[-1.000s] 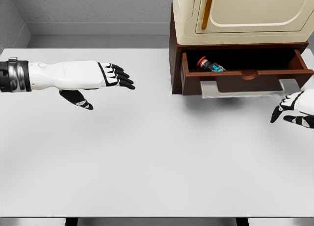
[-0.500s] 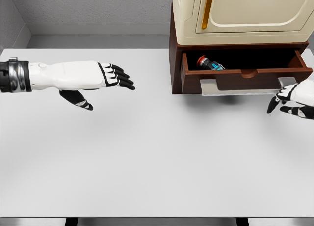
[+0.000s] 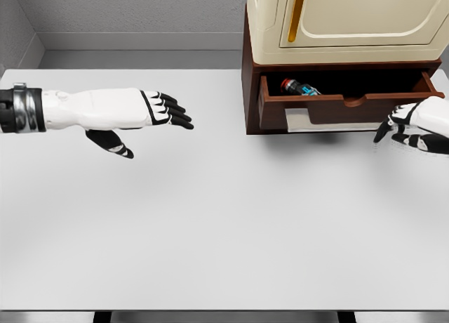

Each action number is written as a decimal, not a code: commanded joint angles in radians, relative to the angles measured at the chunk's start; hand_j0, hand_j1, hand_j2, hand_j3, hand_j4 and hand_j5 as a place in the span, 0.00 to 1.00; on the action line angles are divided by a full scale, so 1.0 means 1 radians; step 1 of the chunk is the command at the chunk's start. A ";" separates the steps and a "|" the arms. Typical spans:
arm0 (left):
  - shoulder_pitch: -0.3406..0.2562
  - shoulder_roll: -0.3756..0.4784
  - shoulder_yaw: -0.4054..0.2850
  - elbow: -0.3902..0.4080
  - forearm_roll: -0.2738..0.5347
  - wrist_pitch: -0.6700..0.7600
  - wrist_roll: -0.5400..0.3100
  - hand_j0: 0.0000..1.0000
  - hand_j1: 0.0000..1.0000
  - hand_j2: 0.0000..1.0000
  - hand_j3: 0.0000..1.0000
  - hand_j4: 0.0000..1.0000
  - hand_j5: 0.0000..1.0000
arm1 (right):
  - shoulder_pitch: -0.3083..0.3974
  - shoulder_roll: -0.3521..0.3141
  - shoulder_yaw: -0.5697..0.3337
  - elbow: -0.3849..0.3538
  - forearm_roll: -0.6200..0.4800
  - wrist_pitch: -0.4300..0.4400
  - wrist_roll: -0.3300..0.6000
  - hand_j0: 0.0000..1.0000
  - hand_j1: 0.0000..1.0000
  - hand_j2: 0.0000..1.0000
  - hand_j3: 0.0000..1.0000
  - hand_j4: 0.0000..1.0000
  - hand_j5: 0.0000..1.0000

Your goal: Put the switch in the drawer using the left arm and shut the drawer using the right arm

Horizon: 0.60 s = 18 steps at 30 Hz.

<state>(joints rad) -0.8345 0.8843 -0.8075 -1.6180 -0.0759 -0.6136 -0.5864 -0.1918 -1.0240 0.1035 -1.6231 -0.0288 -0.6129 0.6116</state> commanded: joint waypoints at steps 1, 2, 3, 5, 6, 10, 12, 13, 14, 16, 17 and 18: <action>0.002 0.001 0.001 0.000 0.007 0.003 0.000 1.00 1.00 1.00 1.00 1.00 1.00 | -0.002 -0.001 0.021 0.014 -0.002 0.002 -0.001 0.50 0.50 0.50 0.50 0.50 0.50; 0.002 0.001 0.001 0.000 0.007 0.003 0.000 1.00 1.00 1.00 1.00 1.00 1.00 | -0.002 -0.001 0.021 0.015 -0.002 0.002 -0.001 0.50 0.50 0.50 0.50 0.50 0.50; 0.002 0.001 0.001 0.000 0.007 0.003 0.000 1.00 1.00 1.00 1.00 1.00 1.00 | -0.002 0.001 0.021 0.019 -0.002 0.002 -0.001 0.50 0.50 0.50 0.50 0.50 0.50; 0.002 0.001 0.001 0.000 0.007 0.003 0.000 1.00 1.00 1.00 1.00 1.00 1.00 | -0.006 0.002 0.042 0.019 0.001 0.002 -0.001 0.50 0.50 0.50 0.50 0.50 0.50; 0.002 0.001 0.001 0.000 0.007 0.003 0.000 1.00 1.00 1.00 1.00 1.00 1.00 | -0.015 0.005 0.045 0.019 0.001 0.002 -0.001 0.50 0.50 0.50 0.50 0.50 0.50; 0.002 0.001 0.001 0.001 0.007 0.003 0.000 1.00 1.00 1.00 1.00 1.00 1.00 | -0.015 0.013 0.058 0.020 0.017 0.002 -0.001 0.50 0.50 0.50 0.50 0.50 0.50; 0.002 0.001 0.001 0.001 0.007 0.003 0.000 1.00 1.00 1.00 1.00 1.00 1.00 | -0.017 0.013 0.056 0.028 0.017 0.002 -0.001 0.50 0.50 0.50 0.50 0.50 0.50; 0.002 0.001 0.001 0.001 0.007 0.003 0.000 1.00 1.00 1.00 1.00 1.00 1.00 | -0.023 0.015 0.058 0.035 0.018 0.002 -0.001 0.50 0.50 0.50 0.50 0.50 0.50; 0.002 0.001 0.001 0.001 0.007 0.003 0.000 1.00 1.00 1.00 1.00 1.00 1.00 | -0.025 0.015 0.058 0.043 0.018 0.002 -0.001 0.50 0.50 0.50 0.50 0.50 0.50; 0.002 0.001 0.001 0.001 0.007 0.003 0.000 1.00 1.00 1.00 1.00 1.00 1.00 | -0.021 0.015 0.058 0.045 0.020 0.002 -0.001 0.50 0.50 0.50 0.50 0.50 0.50; 0.002 -0.001 0.001 0.000 0.007 0.003 0.000 1.00 1.00 1.00 1.00 1.00 1.00 | -0.015 0.013 0.058 0.045 0.023 0.002 -0.001 0.50 0.50 0.50 0.50 0.50 0.50; 0.002 0.001 0.001 0.000 0.007 0.003 0.000 1.00 1.00 1.00 1.00 1.00 1.00 | -0.015 0.015 0.058 0.045 0.023 0.002 -0.001 0.50 0.50 0.50 0.50 0.50 0.50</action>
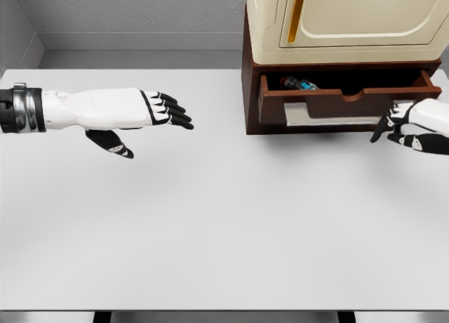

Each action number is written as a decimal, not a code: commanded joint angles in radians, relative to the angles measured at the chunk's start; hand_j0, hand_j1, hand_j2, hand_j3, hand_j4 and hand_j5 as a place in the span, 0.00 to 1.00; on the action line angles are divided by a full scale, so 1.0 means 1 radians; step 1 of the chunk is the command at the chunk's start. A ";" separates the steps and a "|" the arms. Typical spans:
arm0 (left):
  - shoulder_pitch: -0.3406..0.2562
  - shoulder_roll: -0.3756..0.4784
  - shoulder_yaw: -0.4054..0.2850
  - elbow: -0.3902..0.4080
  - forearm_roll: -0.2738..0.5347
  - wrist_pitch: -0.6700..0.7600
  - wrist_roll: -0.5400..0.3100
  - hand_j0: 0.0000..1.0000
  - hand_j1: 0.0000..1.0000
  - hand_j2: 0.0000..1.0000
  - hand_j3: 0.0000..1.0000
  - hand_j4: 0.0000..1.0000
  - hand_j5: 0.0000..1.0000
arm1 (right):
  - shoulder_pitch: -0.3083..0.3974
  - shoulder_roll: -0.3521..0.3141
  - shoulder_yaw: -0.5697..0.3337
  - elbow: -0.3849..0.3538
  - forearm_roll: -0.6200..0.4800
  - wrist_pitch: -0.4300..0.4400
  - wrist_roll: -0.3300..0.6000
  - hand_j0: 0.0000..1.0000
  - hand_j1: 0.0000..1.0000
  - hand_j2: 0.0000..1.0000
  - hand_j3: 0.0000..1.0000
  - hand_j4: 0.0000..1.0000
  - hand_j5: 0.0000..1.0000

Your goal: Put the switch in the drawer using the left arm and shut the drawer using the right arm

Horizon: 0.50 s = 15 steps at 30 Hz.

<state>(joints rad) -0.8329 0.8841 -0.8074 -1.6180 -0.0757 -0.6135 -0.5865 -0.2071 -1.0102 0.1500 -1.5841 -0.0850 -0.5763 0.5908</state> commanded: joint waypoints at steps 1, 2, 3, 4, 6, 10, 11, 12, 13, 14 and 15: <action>0.000 -0.001 0.001 0.000 0.007 0.003 0.000 1.00 1.00 1.00 1.00 1.00 1.00 | -0.005 0.001 0.011 0.006 0.079 -0.035 0.020 0.51 0.51 0.51 0.51 0.51 0.51; 0.000 -0.001 0.001 0.000 0.007 0.003 0.000 1.00 1.00 1.00 1.00 1.00 1.00 | -0.011 0.005 0.010 0.006 0.080 -0.035 0.020 0.51 0.51 0.51 0.51 0.51 0.51; 0.000 -0.001 0.001 -0.002 0.007 0.003 0.000 1.00 1.00 1.00 1.00 1.00 1.00 | -0.028 0.027 0.006 0.016 0.079 -0.035 0.020 0.51 0.51 0.51 0.51 0.51 0.51; 0.002 -0.001 0.001 0.000 0.007 0.003 0.000 1.00 1.00 1.00 1.00 1.00 1.00 | -0.054 0.057 0.010 0.038 0.079 -0.035 0.020 0.51 0.51 0.51 0.51 0.51 0.51; 0.000 -0.001 0.001 0.000 0.007 0.003 0.000 1.00 1.00 1.00 1.00 1.00 1.00 | -0.060 0.065 0.020 0.044 0.079 -0.035 0.020 0.51 0.51 0.51 0.51 0.51 0.51; 0.002 -0.001 0.001 -0.002 0.007 0.003 0.000 1.00 1.00 1.00 1.00 1.00 1.00 | -0.095 0.079 0.066 0.070 0.085 -0.035 0.020 0.52 0.52 0.52 0.52 0.52 0.52; 0.000 -0.001 0.001 0.000 0.007 0.003 0.000 1.00 1.00 1.00 1.00 1.00 1.00 | -0.095 0.079 0.066 0.070 0.085 -0.035 0.020 0.52 0.52 0.52 0.52 0.52 0.52; 0.000 -0.001 0.001 0.000 0.007 0.003 0.000 1.00 1.00 1.00 1.00 1.00 1.00 | -0.095 0.081 0.068 0.070 0.086 -0.035 0.020 0.52 0.52 0.52 0.52 0.52 0.52; 0.002 -0.001 0.001 0.000 0.007 0.003 0.000 1.00 1.00 1.00 1.00 1.00 1.00 | -0.095 0.082 0.068 0.075 0.088 -0.035 0.020 0.52 0.52 0.52 0.52 0.52 0.52; 0.000 -0.001 0.001 0.000 0.007 0.003 0.000 1.00 1.00 1.00 1.00 1.00 1.00 | -0.095 0.082 0.069 0.076 0.088 -0.035 0.020 0.52 0.52 0.52 0.52 0.52 0.52; 0.002 -0.001 0.001 0.000 0.007 0.003 0.000 1.00 1.00 1.00 1.00 1.00 1.00 | -0.095 0.082 0.069 0.076 0.090 -0.035 0.020 0.52 0.52 0.52 0.52 0.52 0.52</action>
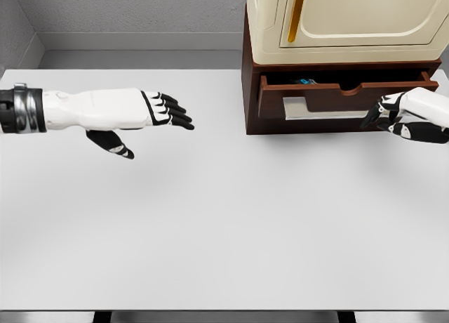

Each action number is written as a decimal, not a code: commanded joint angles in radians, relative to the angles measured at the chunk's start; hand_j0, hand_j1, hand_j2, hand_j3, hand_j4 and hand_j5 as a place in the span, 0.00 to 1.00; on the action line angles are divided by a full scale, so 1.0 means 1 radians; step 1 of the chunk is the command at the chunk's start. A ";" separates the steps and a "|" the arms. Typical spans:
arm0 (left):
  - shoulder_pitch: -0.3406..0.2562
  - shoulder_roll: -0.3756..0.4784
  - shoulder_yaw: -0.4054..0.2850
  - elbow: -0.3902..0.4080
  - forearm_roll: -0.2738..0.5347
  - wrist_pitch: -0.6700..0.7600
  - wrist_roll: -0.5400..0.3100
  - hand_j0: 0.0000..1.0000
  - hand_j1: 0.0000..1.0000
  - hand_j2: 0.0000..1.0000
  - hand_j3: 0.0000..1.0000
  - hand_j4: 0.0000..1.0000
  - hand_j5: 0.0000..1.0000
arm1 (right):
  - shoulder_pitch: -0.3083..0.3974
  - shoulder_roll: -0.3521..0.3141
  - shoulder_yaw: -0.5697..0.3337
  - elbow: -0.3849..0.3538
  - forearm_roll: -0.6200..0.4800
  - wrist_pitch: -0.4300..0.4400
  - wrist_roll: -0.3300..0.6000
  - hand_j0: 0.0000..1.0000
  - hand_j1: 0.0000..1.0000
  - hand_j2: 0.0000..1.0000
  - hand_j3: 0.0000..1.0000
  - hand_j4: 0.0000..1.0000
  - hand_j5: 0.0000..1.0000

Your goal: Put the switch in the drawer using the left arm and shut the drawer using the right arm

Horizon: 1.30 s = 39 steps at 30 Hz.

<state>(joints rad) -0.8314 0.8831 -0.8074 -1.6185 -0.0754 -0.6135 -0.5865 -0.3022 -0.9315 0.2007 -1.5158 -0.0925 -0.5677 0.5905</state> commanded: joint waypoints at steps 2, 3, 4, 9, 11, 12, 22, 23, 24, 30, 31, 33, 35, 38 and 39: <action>0.000 0.001 0.001 0.000 0.006 0.003 0.000 1.00 1.00 1.00 1.00 1.00 1.00 | -0.001 0.003 0.019 0.008 0.100 -0.043 0.020 0.52 0.52 0.52 0.52 0.52 0.52; 0.003 0.001 0.002 0.000 0.006 0.003 0.000 1.00 1.00 1.00 1.00 1.00 1.00 | -0.005 0.003 0.019 0.008 0.100 -0.043 0.020 0.52 0.52 0.52 0.52 0.52 0.52; 0.005 0.001 0.002 0.000 0.006 0.003 0.000 1.00 1.00 1.00 1.00 1.00 1.00 | -0.011 0.003 0.019 0.008 0.102 -0.043 0.020 0.52 0.52 0.52 0.52 0.52 0.52; 0.005 0.001 0.002 0.000 0.006 0.003 0.000 1.00 1.00 1.00 1.00 1.00 1.00 | -0.011 0.000 0.017 0.005 0.106 -0.043 0.020 0.53 0.53 0.53 0.53 0.53 0.53; 0.005 0.001 0.002 -0.001 0.006 0.003 0.000 1.00 1.00 1.00 1.00 1.00 1.00 | -0.011 -0.006 0.014 0.005 0.106 -0.043 0.020 0.53 0.53 0.53 0.53 0.53 0.53; 0.005 0.001 0.001 -0.001 0.006 0.003 0.000 1.00 1.00 1.00 1.00 1.00 1.00 | -0.012 -0.006 0.013 0.006 0.106 -0.043 0.020 0.53 0.53 0.53 0.53 0.53 0.53; 0.005 0.001 0.002 -0.001 0.006 0.003 0.000 1.00 1.00 1.00 1.00 1.00 1.00 | -0.006 -0.009 0.006 -0.009 0.103 -0.043 0.020 0.53 0.53 0.53 0.53 0.53 0.53; 0.005 0.001 0.002 -0.001 0.006 0.003 0.000 1.00 1.00 1.00 1.00 1.00 1.00 | 0.006 -0.013 -0.020 -0.030 0.100 -0.043 0.020 0.53 0.53 0.53 0.53 0.53 0.53; 0.005 0.001 0.002 -0.001 0.006 0.003 0.000 1.00 1.00 1.00 1.00 1.00 1.00 | 0.046 -0.015 -0.058 -0.044 0.100 -0.043 0.020 0.53 0.53 0.53 0.53 0.53 0.53; 0.005 0.001 0.002 0.000 0.006 0.003 0.000 1.00 1.00 1.00 1.00 1.00 1.00 | 0.072 -0.010 -0.086 -0.035 0.100 -0.043 0.020 0.54 0.54 0.54 0.54 0.54 0.54; 0.006 0.001 0.002 0.000 0.006 0.003 0.000 1.00 1.00 1.00 1.00 1.00 1.00 | 0.068 -0.007 -0.083 -0.029 0.099 -0.043 0.020 0.54 0.54 0.54 0.54 0.54 0.54; 0.006 0.001 0.002 0.000 0.005 0.003 0.000 1.00 1.00 1.00 1.00 1.00 1.00 | 0.060 -0.004 -0.078 -0.026 0.105 -0.043 0.020 0.54 0.54 0.54 0.54 0.54 0.54; 0.006 0.001 0.002 0.000 0.006 0.003 0.000 1.00 1.00 1.00 1.00 1.00 1.00 | 0.041 -0.001 -0.049 -0.009 0.106 -0.043 0.020 0.54 0.54 0.54 0.54 0.54 0.54; 0.006 0.001 0.002 0.000 0.006 0.003 0.000 1.00 1.00 1.00 1.00 1.00 1.00 | 0.009 0.005 -0.021 0.008 0.106 -0.043 0.020 0.54 0.54 0.54 0.54 0.54 0.54; 0.006 0.001 0.002 0.000 0.006 0.003 0.000 1.00 1.00 1.00 1.00 1.00 1.00 | -0.015 0.010 0.006 0.026 0.108 -0.043 0.020 0.54 0.54 0.54 0.54 0.54 0.54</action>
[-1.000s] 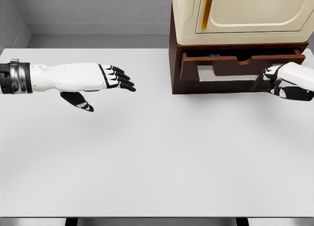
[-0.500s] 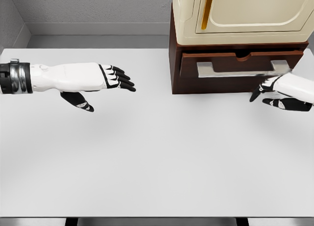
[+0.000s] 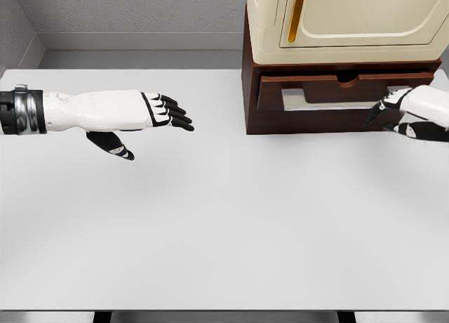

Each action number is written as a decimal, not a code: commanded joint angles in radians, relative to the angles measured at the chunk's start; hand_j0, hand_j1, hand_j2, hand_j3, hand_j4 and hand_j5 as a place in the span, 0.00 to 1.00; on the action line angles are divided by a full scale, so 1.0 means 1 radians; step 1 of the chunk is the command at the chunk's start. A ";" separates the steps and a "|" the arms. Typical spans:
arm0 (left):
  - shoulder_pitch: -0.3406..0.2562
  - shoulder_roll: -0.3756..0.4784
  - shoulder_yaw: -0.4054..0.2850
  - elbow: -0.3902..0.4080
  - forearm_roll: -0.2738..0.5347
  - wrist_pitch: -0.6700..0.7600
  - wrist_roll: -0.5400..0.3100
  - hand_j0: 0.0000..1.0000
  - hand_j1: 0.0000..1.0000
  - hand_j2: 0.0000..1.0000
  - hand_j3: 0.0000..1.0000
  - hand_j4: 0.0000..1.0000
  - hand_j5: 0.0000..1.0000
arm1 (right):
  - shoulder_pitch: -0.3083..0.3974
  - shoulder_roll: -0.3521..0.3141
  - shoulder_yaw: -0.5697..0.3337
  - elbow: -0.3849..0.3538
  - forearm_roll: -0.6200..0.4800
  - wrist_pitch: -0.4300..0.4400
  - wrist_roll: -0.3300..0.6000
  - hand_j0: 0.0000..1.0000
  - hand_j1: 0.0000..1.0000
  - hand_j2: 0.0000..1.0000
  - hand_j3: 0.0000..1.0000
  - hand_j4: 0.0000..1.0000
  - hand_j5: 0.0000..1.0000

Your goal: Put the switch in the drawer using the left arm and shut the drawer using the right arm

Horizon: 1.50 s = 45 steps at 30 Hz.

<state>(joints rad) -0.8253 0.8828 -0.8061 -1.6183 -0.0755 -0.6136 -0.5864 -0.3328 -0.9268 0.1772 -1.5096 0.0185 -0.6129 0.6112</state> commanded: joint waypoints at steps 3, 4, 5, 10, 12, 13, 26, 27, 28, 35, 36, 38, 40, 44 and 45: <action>0.000 0.001 0.001 0.000 0.006 0.003 0.000 1.00 1.00 1.00 1.00 1.00 1.00 | -0.012 0.013 0.061 0.038 -0.002 0.002 0.000 0.54 0.54 0.54 0.54 0.54 0.54; 0.000 0.001 0.001 0.000 0.006 0.003 0.000 1.00 1.00 1.00 1.00 1.00 1.00 | -0.014 0.014 0.061 0.038 0.000 0.002 0.000 0.53 0.53 0.53 0.53 0.53 0.53; 0.000 0.001 0.001 0.000 0.006 0.003 0.000 1.00 1.00 1.00 1.00 1.00 1.00 | -0.014 0.017 0.062 0.040 0.000 0.002 0.000 0.53 0.53 0.53 0.53 0.53 0.53; 0.000 0.001 0.001 0.000 0.006 0.003 0.000 1.00 1.00 1.00 1.00 1.00 1.00 | -0.029 0.028 0.064 0.061 0.008 0.002 0.000 0.53 0.53 0.53 0.53 0.53 0.53; 0.000 0.001 0.001 0.000 0.006 0.003 0.000 1.00 1.00 1.00 1.00 1.00 1.00 | -0.045 0.033 0.080 0.072 0.009 0.002 0.000 0.53 0.53 0.53 0.53 0.53 0.53; 0.000 0.001 0.001 0.000 0.005 0.003 0.000 1.00 1.00 1.00 1.00 1.00 1.00 | -0.052 0.033 0.085 0.081 0.009 0.002 0.000 0.53 0.53 0.53 0.53 0.53 0.53; 0.000 0.002 0.001 -0.003 0.006 0.003 0.000 1.00 1.00 1.00 1.00 1.00 1.00 | 0.018 0.019 0.088 -0.021 0.024 0.002 0.000 0.58 0.58 0.58 0.58 0.58 0.58; 0.000 0.002 0.001 -0.003 0.006 0.003 0.000 1.00 1.00 1.00 1.00 1.00 1.00 | 0.028 0.014 0.082 -0.063 0.023 0.002 0.000 0.92 0.92 0.92 0.92 0.92 0.92; 0.000 0.005 0.001 -0.003 0.006 0.003 0.000 1.00 1.00 1.00 1.00 1.00 1.00 | 0.037 -0.018 0.077 -0.096 0.023 0.002 0.000 1.00 1.00 1.00 1.00 1.00 1.00; 0.020 0.038 -0.034 -0.003 0.008 0.003 0.010 1.00 1.00 1.00 1.00 1.00 1.00 | 0.098 -0.035 0.076 -0.178 0.021 0.002 0.000 1.00 1.00 1.00 1.00 1.00 1.00; 0.020 0.038 -0.034 -0.003 0.008 0.003 0.008 1.00 1.00 1.00 1.00 1.00 1.00 | 0.098 -0.035 0.077 -0.178 0.021 0.002 0.000 1.00 1.00 1.00 1.00 1.00 1.00; 0.020 0.038 -0.036 -0.003 0.008 0.003 0.008 1.00 1.00 1.00 1.00 1.00 1.00 | 0.098 -0.033 0.077 -0.178 0.021 0.002 0.000 1.00 1.00 1.00 1.00 1.00 1.00; 0.025 0.038 -0.038 0.003 0.008 0.003 0.008 1.00 1.00 1.00 1.00 1.00 1.00 | 0.098 -0.035 0.079 -0.178 0.021 0.002 0.000 1.00 1.00 1.00 1.00 1.00 1.00; 0.035 0.038 -0.039 0.001 0.006 0.003 0.007 1.00 1.00 1.00 1.00 1.00 1.00 | 0.104 -0.035 0.079 -0.176 0.020 0.002 0.000 1.00 1.00 1.00 1.00 1.00 1.00; 0.035 0.038 -0.039 0.001 0.005 0.003 0.007 1.00 1.00 1.00 1.00 1.00 1.00 | 0.104 -0.035 0.079 -0.176 0.020 0.002 0.000 1.00 1.00 1.00 1.00 1.00 1.00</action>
<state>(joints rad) -0.7900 0.9193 -0.8450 -1.6171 -0.0755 -0.6136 -0.5796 -0.2286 -0.9600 0.2560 -1.6856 0.0460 -0.6138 0.6113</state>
